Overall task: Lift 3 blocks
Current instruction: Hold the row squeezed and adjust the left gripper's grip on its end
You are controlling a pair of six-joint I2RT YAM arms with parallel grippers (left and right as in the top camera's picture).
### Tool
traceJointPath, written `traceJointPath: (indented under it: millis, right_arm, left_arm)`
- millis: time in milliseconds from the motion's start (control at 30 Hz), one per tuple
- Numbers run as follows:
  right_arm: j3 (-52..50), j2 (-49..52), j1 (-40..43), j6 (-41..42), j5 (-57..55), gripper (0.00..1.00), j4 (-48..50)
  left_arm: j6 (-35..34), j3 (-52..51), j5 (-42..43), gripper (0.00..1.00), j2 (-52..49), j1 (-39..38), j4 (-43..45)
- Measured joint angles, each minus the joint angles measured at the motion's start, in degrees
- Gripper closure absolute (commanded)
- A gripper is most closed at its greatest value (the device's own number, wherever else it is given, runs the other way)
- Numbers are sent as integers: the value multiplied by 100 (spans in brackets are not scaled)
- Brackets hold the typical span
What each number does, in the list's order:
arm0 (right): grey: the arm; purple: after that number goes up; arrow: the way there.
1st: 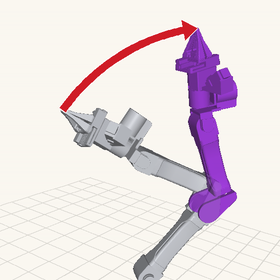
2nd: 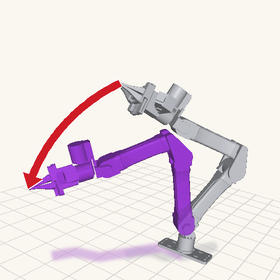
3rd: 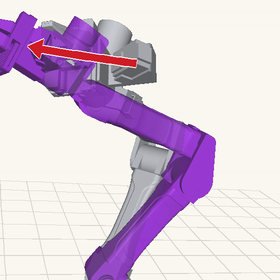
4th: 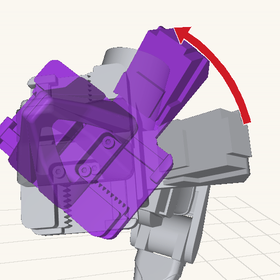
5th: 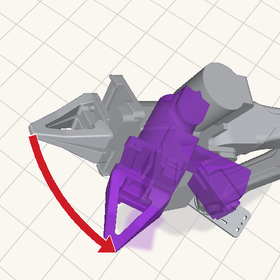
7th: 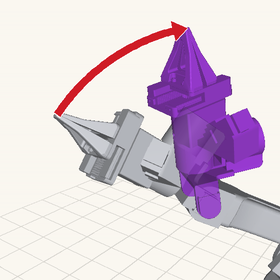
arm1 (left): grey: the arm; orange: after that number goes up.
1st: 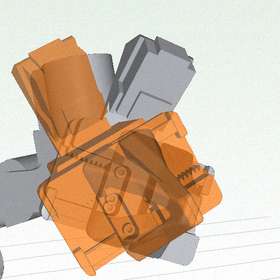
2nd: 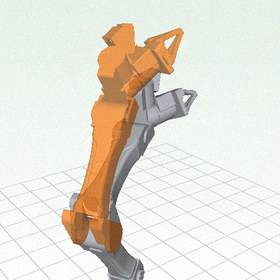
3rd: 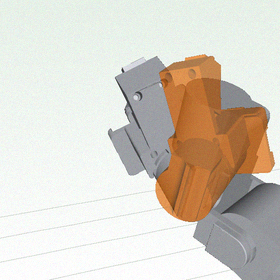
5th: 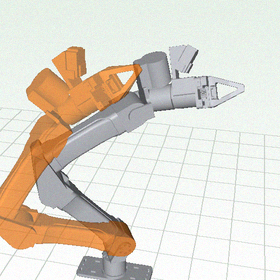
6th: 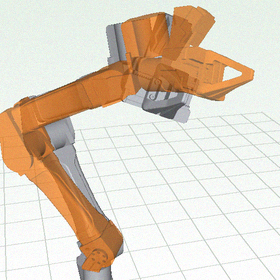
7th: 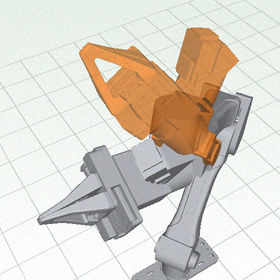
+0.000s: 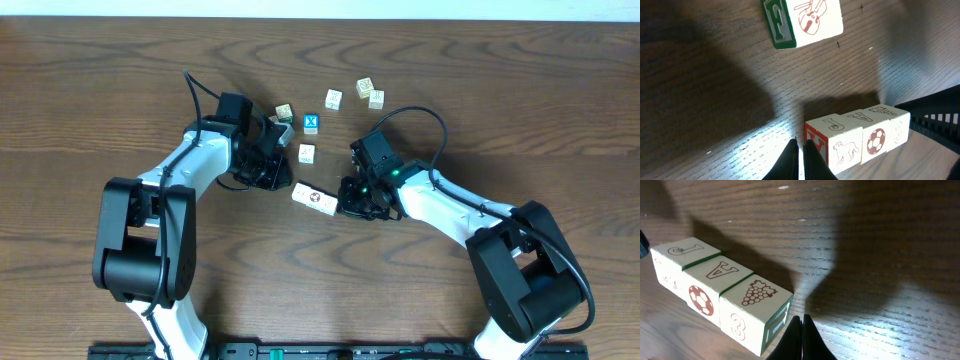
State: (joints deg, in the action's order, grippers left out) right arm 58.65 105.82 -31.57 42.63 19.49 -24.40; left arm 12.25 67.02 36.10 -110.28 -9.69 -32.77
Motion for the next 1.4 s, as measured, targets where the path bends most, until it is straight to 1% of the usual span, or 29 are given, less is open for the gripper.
traceJointPath:
  millis: [233, 667, 1400]
  right_arm:
    - [0, 0, 0, 367, 4, 99, -42]
    - [0, 0, -267, 415, 22, 99, 166]
    - [0, 0, -269, 433, 4, 99, 177]
  left_arm:
    - [0, 0, 0, 92, 0, -2, 0]
    - [0, 0, 0, 93, 0, -2, 0]
    - [0, 0, 0, 93, 0, -2, 0]
